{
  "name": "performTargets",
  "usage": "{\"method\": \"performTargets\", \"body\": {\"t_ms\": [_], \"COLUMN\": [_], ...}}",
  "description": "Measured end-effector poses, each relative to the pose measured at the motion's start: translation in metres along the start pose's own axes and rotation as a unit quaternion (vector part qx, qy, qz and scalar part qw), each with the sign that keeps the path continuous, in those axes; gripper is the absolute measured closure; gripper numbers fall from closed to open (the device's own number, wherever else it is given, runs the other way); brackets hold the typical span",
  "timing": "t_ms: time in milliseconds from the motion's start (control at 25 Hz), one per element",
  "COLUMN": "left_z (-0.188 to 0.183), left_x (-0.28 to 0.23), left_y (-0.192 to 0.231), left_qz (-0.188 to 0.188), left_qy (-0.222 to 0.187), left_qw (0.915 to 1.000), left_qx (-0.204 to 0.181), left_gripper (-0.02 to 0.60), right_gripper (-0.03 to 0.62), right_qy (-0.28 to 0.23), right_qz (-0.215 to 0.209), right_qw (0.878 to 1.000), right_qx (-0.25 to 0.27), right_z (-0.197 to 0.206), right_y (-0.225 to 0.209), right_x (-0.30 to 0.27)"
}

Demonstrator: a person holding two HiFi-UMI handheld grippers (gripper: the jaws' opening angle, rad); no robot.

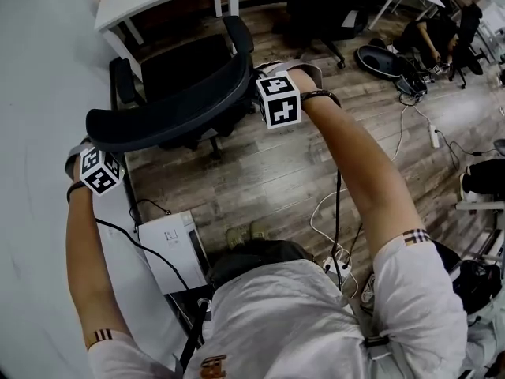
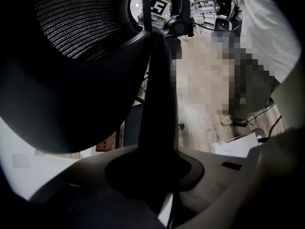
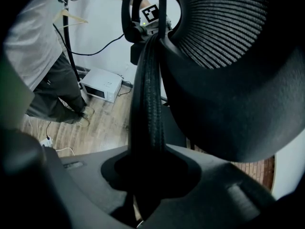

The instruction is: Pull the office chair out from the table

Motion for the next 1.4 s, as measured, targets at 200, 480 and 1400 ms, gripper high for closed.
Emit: {"method": "performTargets", "body": {"t_ms": [200,480,1400], "left_z": [-0.005,-0.012,-0.015], "left_x": [0.014,0.039,0.067], "left_y": [-0.025,-0.057,-0.101], "left_qz": [-0.001,-0.012,-0.022], "left_qy": [-0.003,-0.009,-0.011], "left_qw": [1.0,0.9998,0.9997], "left_qx": [0.0,-0.009,-0.001], "left_gripper": [0.508,0.507,0.475], "right_gripper": [0.502,0.502,0.474], "right_qy": [0.001,0.001,-0.005], "right_qz": [0.001,-0.003,0.014], "right_qw": [1.0,1.0,1.0], "right_qx": [0.001,-0.005,-0.017], "right_z": [-0.005,-0.012,-0.027], "right_y": [0.025,0.061,0.105], "right_x": [0.014,0.031,0.064]}}
Point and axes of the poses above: the fingertips, and each gripper's own axes: x backward along the fingers, y to its left, z out of its underside, the point moved 7 cm from there along x, backward along the fingers, and after that the axes turned 3 degrees about y, right-handed, at the moved point
